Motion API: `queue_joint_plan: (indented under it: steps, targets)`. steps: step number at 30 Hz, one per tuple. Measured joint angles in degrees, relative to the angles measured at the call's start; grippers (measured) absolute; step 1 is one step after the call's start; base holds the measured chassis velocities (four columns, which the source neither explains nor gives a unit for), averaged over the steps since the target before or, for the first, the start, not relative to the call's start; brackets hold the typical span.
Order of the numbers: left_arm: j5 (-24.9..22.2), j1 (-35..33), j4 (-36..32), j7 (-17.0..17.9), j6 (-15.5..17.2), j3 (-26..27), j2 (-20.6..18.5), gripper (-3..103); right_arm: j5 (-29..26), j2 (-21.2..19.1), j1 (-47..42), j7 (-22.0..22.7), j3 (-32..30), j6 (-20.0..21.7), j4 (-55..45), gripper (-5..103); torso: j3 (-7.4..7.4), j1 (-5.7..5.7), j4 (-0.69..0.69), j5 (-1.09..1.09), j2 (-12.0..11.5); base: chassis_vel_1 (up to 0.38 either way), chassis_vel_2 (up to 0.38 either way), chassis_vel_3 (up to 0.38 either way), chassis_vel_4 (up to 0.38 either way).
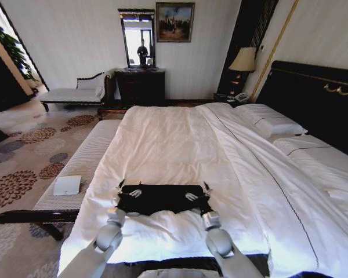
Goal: Fold the clothes on the bed.
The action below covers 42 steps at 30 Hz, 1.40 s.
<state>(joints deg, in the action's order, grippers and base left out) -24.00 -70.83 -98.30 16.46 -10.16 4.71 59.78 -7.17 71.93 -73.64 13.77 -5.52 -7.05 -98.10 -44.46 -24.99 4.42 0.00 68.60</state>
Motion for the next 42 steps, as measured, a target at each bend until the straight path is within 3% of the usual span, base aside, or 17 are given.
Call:
queue_joint_plan:
  steps: [7,11,16,24,42]
  targets:
    - [2.1,4.7,8.4,1.0,0.0,-5.7,3.3,100,2.3,5.4,7.3,0.0,9.4,-1.6,12.7,100,0.01,0.0,0.01,-0.02,0.0,0.0,0.0,0.0,0.0]
    - [3.7,5.1,11.6,0.5,-0.9,-5.7,4.4,100,4.1,7.5,8.7,0.0,10.1,-3.1,17.3,100,0.01,0.0,-0.01,-0.01,0.0,0.0,0.0,0.0,0.0]
    - [5.7,6.4,16.7,-2.1,-3.1,-3.9,5.4,100,5.5,8.9,9.7,-0.6,7.1,-5.5,22.3,100,0.01,0.0,0.0,-0.02,0.0,0.0,0.0,0.0,0.0]
    - [3.8,7.2,20.3,-4.1,-3.8,0.2,5.3,100,4.5,7.4,9.9,-0.8,3.1,-6.8,25.0,100,0.02,0.01,-0.01,0.0,0.0,0.0,0.0,0.0,0.0]
    - [1.8,5.8,19.7,-4.6,-4.6,4.4,3.6,100,2.2,4.5,9.8,-0.7,-4.8,-9.5,29.0,100,0.02,0.01,-0.02,0.0,0.0,0.0,0.0,0.0,0.0]
